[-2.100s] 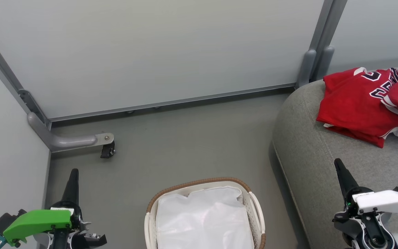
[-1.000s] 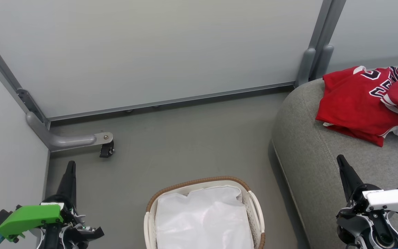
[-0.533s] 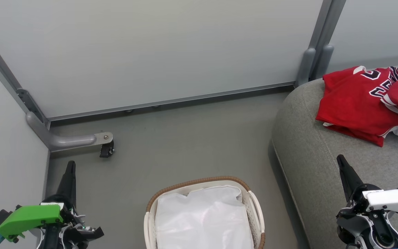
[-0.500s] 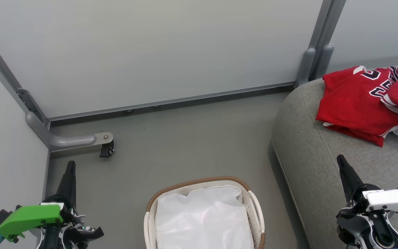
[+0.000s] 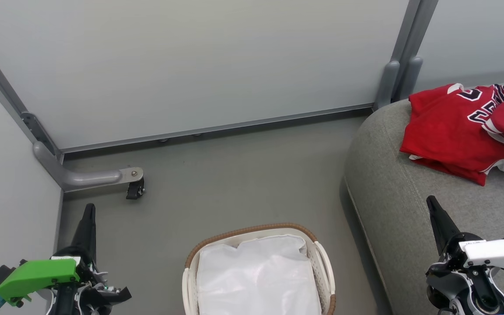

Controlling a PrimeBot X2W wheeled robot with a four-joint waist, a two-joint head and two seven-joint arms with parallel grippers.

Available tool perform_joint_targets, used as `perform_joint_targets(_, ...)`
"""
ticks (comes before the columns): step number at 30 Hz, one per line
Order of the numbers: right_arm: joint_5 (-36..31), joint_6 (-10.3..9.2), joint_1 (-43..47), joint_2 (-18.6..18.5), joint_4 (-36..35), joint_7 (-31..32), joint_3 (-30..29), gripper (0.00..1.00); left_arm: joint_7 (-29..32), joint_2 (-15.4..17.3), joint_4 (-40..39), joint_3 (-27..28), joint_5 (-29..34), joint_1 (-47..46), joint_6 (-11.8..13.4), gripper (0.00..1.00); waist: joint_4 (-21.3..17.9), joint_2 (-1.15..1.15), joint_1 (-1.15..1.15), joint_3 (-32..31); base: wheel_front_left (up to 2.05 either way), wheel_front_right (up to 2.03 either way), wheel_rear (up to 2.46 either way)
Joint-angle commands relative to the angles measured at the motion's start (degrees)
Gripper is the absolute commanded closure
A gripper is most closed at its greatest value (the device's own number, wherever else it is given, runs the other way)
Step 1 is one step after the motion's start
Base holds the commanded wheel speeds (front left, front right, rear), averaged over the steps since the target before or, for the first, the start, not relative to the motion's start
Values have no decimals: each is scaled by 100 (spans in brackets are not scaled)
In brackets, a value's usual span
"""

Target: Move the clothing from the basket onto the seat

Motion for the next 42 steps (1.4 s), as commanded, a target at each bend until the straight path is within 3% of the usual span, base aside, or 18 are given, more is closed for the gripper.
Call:
perform_joint_targets(1, 20, 2, -12, -32, -21, 8, -10, 100, 10, 19, -9, 20, 10, -57, -18, 100, 0, 0, 0, 0, 0, 0, 0)
perform_joint_targets(42, 20, 2, -12, -32, -21, 7, -9, 100, 22, 10, -10, 28, 23, -58, -18, 100, 0, 0, 0, 0, 0, 0, 0)
